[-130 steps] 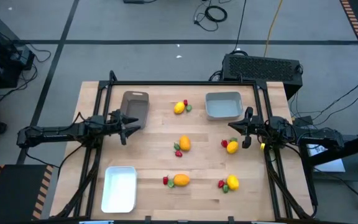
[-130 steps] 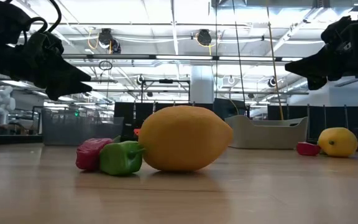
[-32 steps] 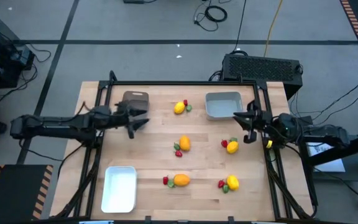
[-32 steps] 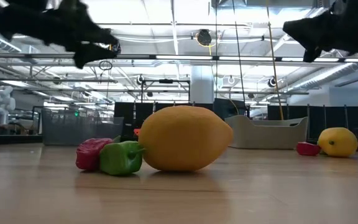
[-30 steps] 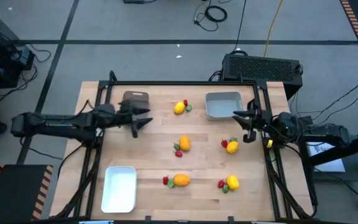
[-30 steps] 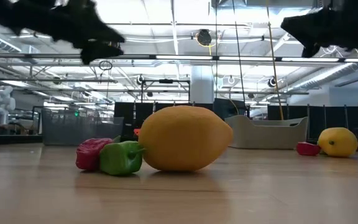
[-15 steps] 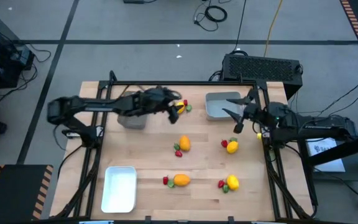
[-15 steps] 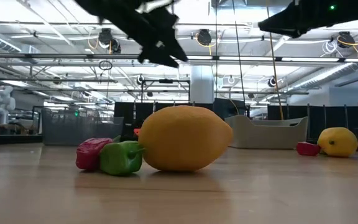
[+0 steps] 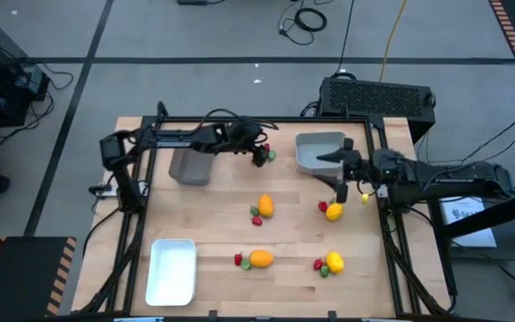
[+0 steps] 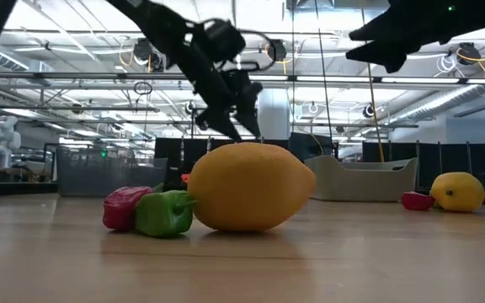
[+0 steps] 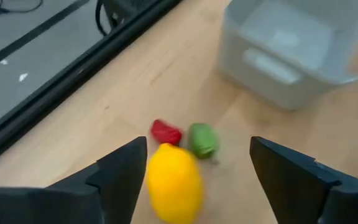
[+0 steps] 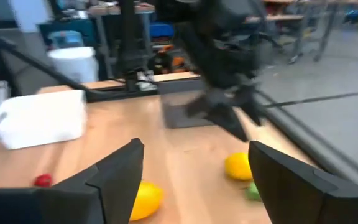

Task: Sort produce into baskets
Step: Put the lemon into the black bin

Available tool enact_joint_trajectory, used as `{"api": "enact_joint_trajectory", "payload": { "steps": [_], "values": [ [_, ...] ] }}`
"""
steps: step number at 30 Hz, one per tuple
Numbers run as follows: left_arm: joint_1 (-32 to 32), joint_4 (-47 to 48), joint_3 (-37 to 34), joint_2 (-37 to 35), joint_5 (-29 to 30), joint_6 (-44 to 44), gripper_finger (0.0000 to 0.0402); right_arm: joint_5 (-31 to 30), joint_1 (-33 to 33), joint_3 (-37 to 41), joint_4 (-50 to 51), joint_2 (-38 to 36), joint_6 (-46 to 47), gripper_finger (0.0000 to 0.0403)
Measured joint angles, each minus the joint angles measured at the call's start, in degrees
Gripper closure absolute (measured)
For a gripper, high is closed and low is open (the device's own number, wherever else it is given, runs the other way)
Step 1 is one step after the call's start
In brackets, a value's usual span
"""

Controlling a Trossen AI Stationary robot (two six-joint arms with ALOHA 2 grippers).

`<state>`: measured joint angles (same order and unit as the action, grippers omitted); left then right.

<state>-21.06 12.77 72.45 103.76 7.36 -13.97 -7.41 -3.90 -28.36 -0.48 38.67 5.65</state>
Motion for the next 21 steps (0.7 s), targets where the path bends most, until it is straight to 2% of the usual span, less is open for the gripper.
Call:
{"api": "enact_joint_trajectory", "payload": {
  "steps": [5, 9, 14, 21],
  "values": [
    [-2.0, 0.0, 0.0, 3.7, -0.6, 0.9, 0.0081, 0.3, 3.0, 0.0, 0.0, 2.8, 4.9, 0.0113],
    [-2.6, -0.1, 0.0, 6.1, -0.7, 0.8, 0.0077, 0.1, 5.1, 0.0, 0.0, 6.3, 7.1, 0.0113],
    [-2.6, -1.5, 0.0, 7.7, 1.0, 1.0, 0.0077, 0.0, 6.1, 0.0, -0.1, 9.9, 7.4, 0.0113],
    [-2.5, -1.9, 0.0, 7.7, 0.2, 1.3, 0.0077, -0.1, 5.8, 0.0, -0.9, 11.6, 6.1, 0.0112]
  ]
}}
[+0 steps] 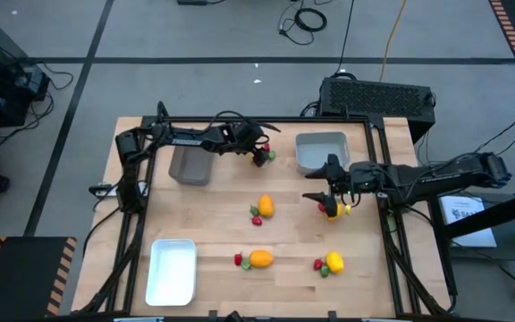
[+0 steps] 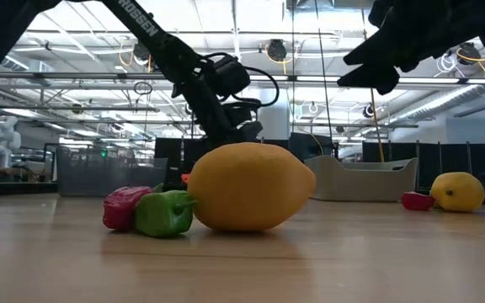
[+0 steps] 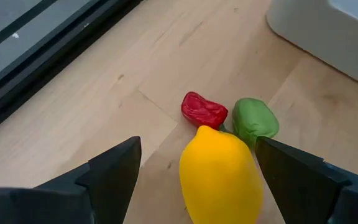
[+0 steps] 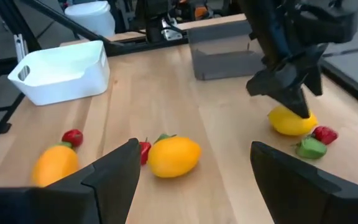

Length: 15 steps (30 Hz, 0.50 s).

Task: Sort produce into baskets
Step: Put the lemon into the black bin

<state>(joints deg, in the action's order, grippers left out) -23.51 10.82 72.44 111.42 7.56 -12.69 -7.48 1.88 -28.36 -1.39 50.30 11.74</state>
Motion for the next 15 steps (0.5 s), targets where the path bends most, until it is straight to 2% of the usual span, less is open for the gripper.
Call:
{"api": "enact_joint_trajectory", "payload": {
  "steps": [8, 15],
  "values": [
    [0.4, -1.4, -0.9, 0.9, -0.4, 0.1, 0.0077, -0.1, -0.8, 0.0, -0.9, 0.0, -2.4, 0.0112],
    [1.1, -5.6, -0.9, 5.2, -0.4, 1.5, 0.0077, -0.3, -1.2, 0.0, -1.6, 0.0, -5.5, 0.0112]
  ]
}}
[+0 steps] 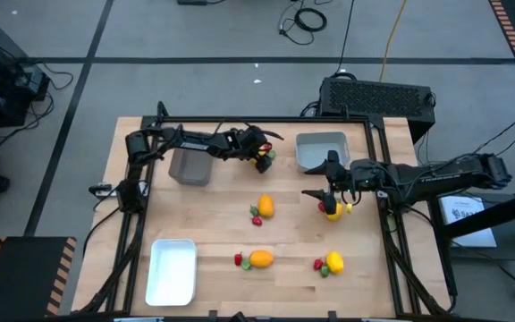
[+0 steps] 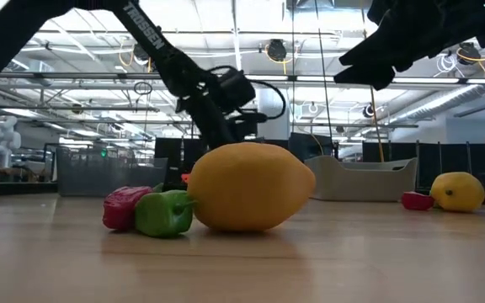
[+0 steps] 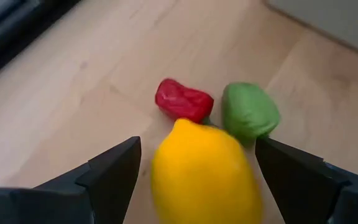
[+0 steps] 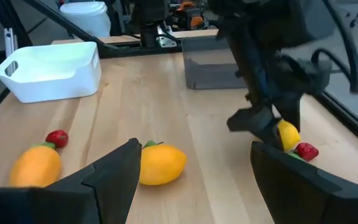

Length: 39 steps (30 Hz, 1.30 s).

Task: Sort produce into baskets
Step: Put the lemon into the black bin

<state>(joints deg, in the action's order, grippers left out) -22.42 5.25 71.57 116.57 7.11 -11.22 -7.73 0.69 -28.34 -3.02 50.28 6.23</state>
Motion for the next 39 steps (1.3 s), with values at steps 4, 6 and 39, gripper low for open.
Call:
{"api": "enact_joint_trajectory", "payload": {
  "steps": [4, 6, 39],
  "values": [
    [0.6, -0.3, 0.0, 1.0, 2.3, 0.7, 0.0077, 0.0, -0.3, 0.0, -0.3, 0.0, -1.3, 0.0112],
    [1.0, -0.2, 0.0, 0.9, 2.8, 1.1, 0.0077, -0.1, -0.5, 0.0, -0.5, 0.0, -1.6, 0.0112],
    [1.7, 25.9, 0.0, -24.1, 6.2, 6.0, 0.0144, 0.6, 0.1, 0.0, -1.9, 0.0, 0.9, 0.0112]
  ]
}}
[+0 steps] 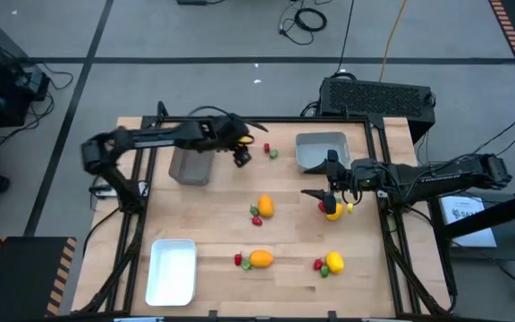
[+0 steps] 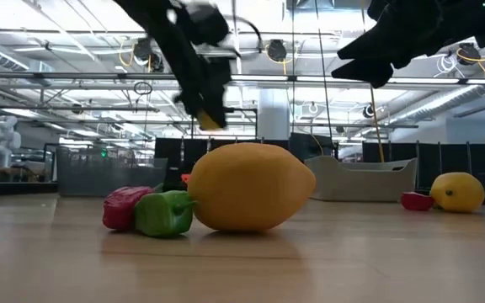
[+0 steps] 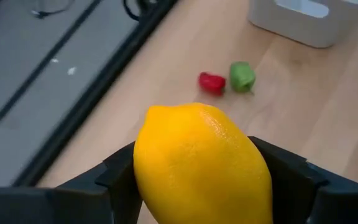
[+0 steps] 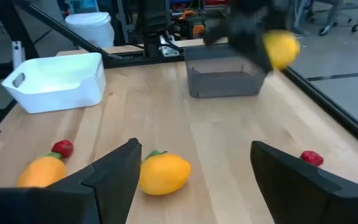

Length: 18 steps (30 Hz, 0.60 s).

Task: Sort produce into baskets
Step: Put the lemon into the black bin

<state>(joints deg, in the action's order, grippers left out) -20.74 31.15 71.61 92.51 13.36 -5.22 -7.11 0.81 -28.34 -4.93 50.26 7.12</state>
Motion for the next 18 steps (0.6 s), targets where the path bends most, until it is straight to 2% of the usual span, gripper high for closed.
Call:
{"api": "enact_joint_trajectory", "payload": {
  "steps": [7, 14, 18],
  "values": [
    [0.5, 15.1, -0.8, -13.7, 1.6, -1.8, 0.0144, -0.1, 1.4, 0.0, -0.9, 0.0, 1.2, 0.0112],
    [0.4, 15.3, -12.7, -24.1, 3.4, -3.4, 0.0144, -0.3, 2.3, 0.0, -1.3, 0.0, 1.7, 0.0112],
    [-0.6, 10.2, -20.5, -28.6, 4.7, -4.3, 0.0144, -0.3, 2.3, 0.0, -1.5, 0.0, 1.7, 0.0112]
  ]
}}
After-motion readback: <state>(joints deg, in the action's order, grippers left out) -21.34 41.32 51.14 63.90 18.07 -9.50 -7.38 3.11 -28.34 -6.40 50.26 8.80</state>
